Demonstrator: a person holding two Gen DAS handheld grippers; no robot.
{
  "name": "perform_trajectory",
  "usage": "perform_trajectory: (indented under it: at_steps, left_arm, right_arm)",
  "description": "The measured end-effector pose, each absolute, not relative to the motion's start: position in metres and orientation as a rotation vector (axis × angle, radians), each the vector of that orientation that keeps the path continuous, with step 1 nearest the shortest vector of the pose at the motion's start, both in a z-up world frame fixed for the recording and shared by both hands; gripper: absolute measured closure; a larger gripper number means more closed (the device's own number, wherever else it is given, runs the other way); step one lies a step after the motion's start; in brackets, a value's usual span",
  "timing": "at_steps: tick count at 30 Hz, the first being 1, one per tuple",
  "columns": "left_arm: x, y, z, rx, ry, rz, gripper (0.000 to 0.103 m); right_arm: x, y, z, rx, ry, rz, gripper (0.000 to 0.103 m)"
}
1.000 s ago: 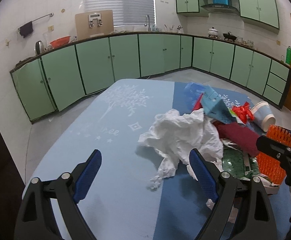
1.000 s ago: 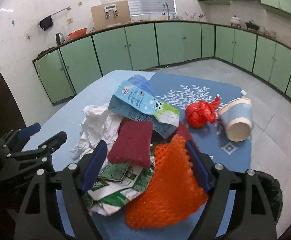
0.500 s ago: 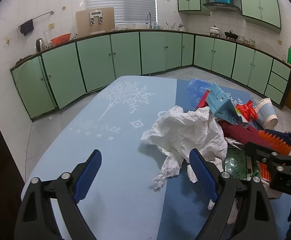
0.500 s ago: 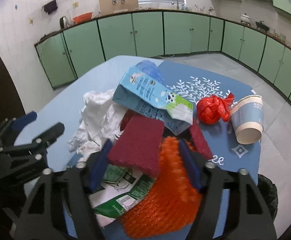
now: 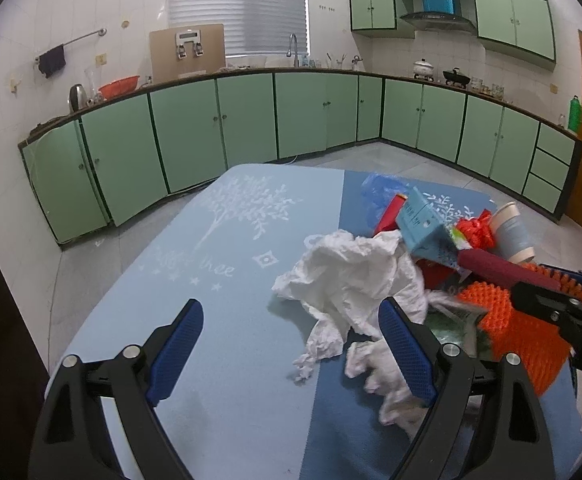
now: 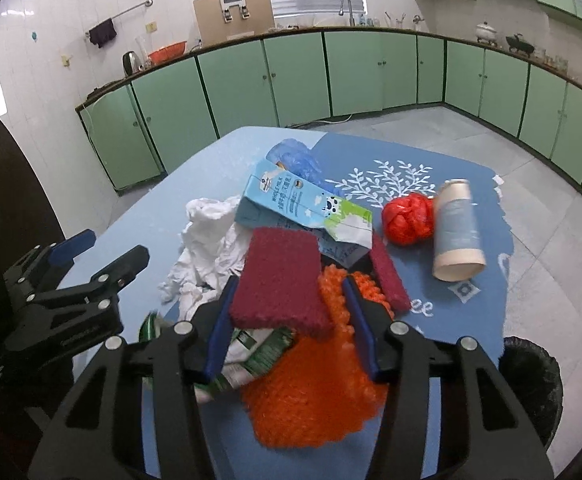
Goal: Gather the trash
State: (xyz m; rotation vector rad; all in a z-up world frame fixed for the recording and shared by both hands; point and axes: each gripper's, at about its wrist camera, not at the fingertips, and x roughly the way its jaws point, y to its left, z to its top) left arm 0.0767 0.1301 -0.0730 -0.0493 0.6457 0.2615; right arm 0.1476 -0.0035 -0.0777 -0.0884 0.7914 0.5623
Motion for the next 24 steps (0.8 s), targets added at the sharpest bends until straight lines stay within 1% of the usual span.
perform_trajectory:
  at_steps: [12,16,24]
  left_arm:
    - [0.068,0.108,-0.059,-0.033,0.615,0.21,0.016]
    - [0.064,0.102,-0.056,-0.027,0.611,0.2,0.016]
    - [0.052,0.076,-0.056,-0.004,0.61,0.134,0.016]
  right_arm:
    - [0.119,-0.052,-0.052,0.077,0.725,0.571,0.053]
    - [0.115,-0.062,-0.042,0.085,0.692,0.55,0.053]
    - [0.097,-0.086,-0.048,0.106,0.702,0.507,0.053]
